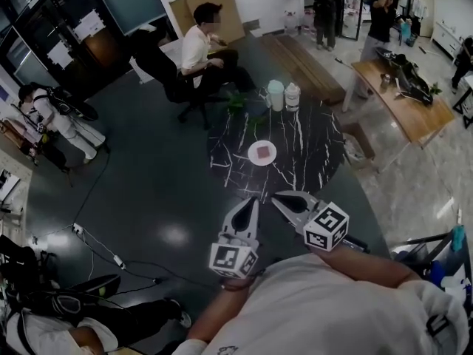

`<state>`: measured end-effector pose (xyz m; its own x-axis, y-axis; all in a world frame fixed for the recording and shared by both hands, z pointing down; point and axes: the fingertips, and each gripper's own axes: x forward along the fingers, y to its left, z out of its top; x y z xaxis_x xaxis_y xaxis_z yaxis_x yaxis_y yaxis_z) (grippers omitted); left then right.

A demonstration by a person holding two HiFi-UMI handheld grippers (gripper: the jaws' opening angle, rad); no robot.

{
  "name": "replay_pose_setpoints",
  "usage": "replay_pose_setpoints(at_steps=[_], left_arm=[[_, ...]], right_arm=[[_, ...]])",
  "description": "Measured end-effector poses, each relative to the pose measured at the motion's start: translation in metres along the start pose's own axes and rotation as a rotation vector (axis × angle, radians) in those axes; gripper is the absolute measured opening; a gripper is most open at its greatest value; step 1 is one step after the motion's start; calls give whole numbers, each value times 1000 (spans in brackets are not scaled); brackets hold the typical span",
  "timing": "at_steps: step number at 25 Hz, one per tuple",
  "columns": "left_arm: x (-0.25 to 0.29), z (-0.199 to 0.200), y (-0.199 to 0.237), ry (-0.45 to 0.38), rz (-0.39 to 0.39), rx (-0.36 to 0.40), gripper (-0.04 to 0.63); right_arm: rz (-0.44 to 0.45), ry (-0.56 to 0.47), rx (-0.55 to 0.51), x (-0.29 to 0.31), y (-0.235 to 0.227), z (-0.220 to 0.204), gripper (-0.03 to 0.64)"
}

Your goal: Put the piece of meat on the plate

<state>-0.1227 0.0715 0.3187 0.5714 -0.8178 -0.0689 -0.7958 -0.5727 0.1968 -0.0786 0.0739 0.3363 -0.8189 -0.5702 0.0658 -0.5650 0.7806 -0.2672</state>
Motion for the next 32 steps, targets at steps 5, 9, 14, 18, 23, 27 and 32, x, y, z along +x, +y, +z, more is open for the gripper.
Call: replay_pose_setpoints(at_steps=[5, 9, 14, 18, 23, 27, 32], left_arm=[[-12, 8, -26, -25, 20, 23, 6], [-26, 13, -65, -46, 24, 29, 8], [-50, -14, -114, -37, 44, 15, 8], [-73, -37, -153, -16, 68, -25, 8], [-93, -43, -202, -11, 56, -30, 8], [-101, -38, -231, -20, 45, -26, 8], [-104, -37, -256, -41, 21, -14, 7]], right_arm=[[6, 1, -45, -29, 12, 5, 2], [14, 3, -22, -65, 27, -4, 2], [36, 9, -28, -114, 44, -27, 2], [34, 13, -29, -162, 62, -37, 2], [25, -1, -18, -215, 85, -39, 2], [16, -17, -29, -244, 94, -34, 2], [-2, -41, -49, -266, 98, -25, 2]])
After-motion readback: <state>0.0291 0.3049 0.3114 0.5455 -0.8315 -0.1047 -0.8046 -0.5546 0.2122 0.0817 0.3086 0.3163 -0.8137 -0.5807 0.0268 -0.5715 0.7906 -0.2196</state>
